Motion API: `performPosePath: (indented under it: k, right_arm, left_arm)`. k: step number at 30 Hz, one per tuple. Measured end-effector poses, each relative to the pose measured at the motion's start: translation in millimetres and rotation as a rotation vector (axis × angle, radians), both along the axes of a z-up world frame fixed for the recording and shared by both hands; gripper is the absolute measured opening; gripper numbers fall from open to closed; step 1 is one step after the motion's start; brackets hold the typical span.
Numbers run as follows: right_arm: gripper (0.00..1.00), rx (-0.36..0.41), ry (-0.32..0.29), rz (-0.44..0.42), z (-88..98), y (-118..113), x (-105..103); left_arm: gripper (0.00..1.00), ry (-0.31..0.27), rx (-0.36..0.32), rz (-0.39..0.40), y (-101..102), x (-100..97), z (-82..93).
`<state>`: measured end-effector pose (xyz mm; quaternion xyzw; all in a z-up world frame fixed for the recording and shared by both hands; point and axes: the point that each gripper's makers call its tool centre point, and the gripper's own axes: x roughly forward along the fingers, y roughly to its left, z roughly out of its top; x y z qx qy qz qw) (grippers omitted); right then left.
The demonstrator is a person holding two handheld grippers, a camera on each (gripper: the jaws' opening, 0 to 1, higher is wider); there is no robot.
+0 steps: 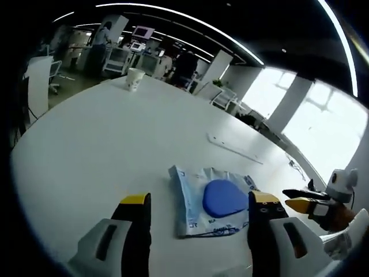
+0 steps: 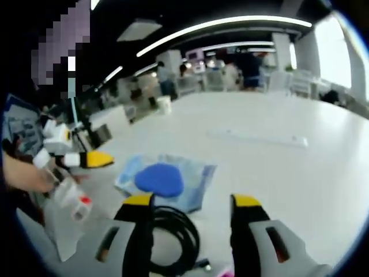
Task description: Arrange the tabletop items into an orderly group along one side of the table until the central work area is clear of visible clutter.
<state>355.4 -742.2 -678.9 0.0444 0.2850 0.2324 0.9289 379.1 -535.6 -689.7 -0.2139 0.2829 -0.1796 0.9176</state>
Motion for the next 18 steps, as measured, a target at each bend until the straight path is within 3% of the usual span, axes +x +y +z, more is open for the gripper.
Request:
performPosePath:
  k: [18]
  right_arm:
    - [0.45, 0.043, 0.111, -0.056, -32.8, 2.5, 13.7]
  left_arm:
    - [0.62, 0.03, -0.016, -0.016, -9.2, 3.6, -9.6]
